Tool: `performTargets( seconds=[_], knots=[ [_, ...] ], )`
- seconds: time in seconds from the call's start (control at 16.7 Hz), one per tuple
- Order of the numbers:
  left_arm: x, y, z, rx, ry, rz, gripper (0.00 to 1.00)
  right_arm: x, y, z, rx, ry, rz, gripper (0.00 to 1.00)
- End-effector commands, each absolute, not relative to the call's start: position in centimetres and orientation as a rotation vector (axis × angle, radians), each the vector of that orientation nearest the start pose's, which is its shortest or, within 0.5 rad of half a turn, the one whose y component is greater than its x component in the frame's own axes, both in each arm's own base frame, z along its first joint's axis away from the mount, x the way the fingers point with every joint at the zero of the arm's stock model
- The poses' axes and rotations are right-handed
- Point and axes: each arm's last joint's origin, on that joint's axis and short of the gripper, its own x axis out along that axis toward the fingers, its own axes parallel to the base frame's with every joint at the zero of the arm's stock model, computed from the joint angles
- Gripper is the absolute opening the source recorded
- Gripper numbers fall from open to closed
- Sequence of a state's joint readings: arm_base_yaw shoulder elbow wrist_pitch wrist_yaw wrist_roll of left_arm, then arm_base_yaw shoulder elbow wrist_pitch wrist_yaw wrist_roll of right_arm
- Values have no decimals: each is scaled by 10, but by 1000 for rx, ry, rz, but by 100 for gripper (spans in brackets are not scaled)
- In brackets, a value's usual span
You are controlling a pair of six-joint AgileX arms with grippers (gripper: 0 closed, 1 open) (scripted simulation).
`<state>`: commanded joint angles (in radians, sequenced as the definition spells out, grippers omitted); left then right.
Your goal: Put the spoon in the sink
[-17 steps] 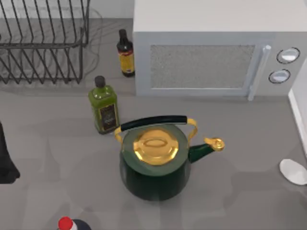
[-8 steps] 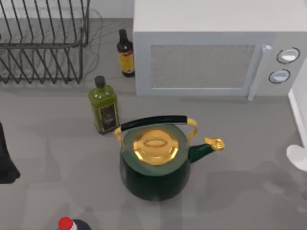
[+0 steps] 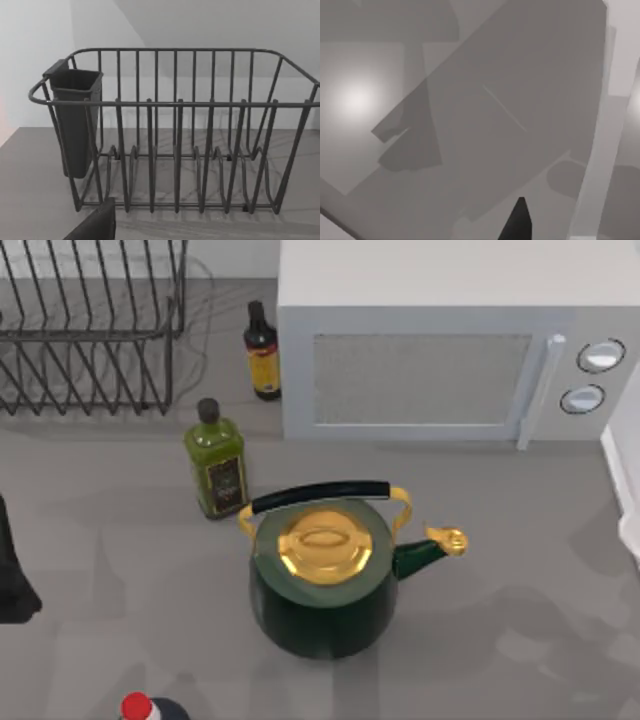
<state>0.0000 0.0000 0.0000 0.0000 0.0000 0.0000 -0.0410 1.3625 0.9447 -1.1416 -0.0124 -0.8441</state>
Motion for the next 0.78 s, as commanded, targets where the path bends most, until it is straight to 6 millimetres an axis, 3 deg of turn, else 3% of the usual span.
performTargets(
  seconds=[0.24,0.42,0.6,0.78],
  knots=[
    [106,-1,160,0,0,0,100,223,-7,214,-617,1470,633,0],
    [106,-1,160,0,0,0,100,243,-9,220,-615,1495,651,0],
    [106,-1,160,0,0,0,100,282,-14,228,-611,1533,682,0],
    [106,-1,160,0,0,0,100,336,-20,237,-613,1549,703,0]
  ],
)
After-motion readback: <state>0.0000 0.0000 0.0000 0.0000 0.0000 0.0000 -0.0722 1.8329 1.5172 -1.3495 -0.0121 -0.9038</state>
